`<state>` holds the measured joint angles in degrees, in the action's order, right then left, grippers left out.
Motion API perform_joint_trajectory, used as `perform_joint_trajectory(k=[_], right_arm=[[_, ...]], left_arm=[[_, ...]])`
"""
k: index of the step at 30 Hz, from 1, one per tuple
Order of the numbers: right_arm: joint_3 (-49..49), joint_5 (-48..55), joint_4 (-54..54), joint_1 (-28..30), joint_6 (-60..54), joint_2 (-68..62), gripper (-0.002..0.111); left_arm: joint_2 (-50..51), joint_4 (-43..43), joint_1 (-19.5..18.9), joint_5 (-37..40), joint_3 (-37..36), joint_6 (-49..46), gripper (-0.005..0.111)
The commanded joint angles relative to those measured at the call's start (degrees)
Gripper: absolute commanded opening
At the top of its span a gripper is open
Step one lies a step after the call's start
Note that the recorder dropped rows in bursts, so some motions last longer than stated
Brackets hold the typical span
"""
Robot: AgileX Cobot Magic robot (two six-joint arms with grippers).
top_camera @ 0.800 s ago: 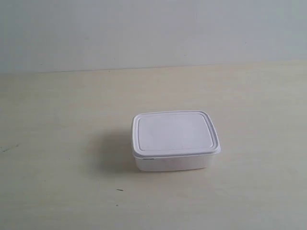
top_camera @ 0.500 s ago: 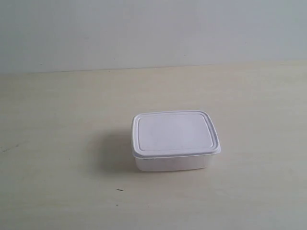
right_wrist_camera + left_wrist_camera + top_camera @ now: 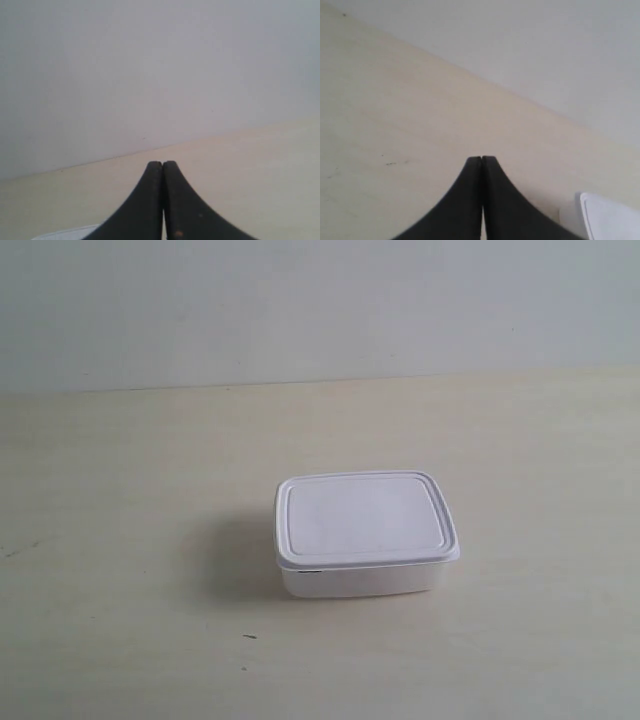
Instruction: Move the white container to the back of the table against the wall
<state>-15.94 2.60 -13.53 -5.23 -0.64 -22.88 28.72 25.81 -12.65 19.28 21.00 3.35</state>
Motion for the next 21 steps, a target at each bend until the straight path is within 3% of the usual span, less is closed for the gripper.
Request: perform_joint_trajectory(k=[1, 5, 10, 15, 21], right_arm=[[-16.53, 7.27, 0.55, -0.05, -0.88, -19.46, 0.0], [-34.1, 22.56, -2.07, -0.05, -0.88, -33.88, 0.0], [-47.32, 37.26, -4.22, -0.05, -0.88, -42.48, 0.0], [-55.57, 55.34, -10.87, -0.05, -0.34, -50.05, 0.0], [-53.33, 64.42, -13.14, -2.03, -0.85, -55.35, 0.0]], left_arm=[[20.53, -3.3, 0.18, 15.07, 19.22, -3.35, 0.0], [35.49, 6.38, 0.29, 29.89, 37.01, -14.29, 0.0], [39.69, 11.18, 5.23, 30.9, 41.61, -15.44, 0.0], [42.01, 9.41, 18.65, 28.98, 41.61, -12.66, 0.0], [49.09, -0.29, 38.13, 22.8, 41.61, -1.29, 0.0]])
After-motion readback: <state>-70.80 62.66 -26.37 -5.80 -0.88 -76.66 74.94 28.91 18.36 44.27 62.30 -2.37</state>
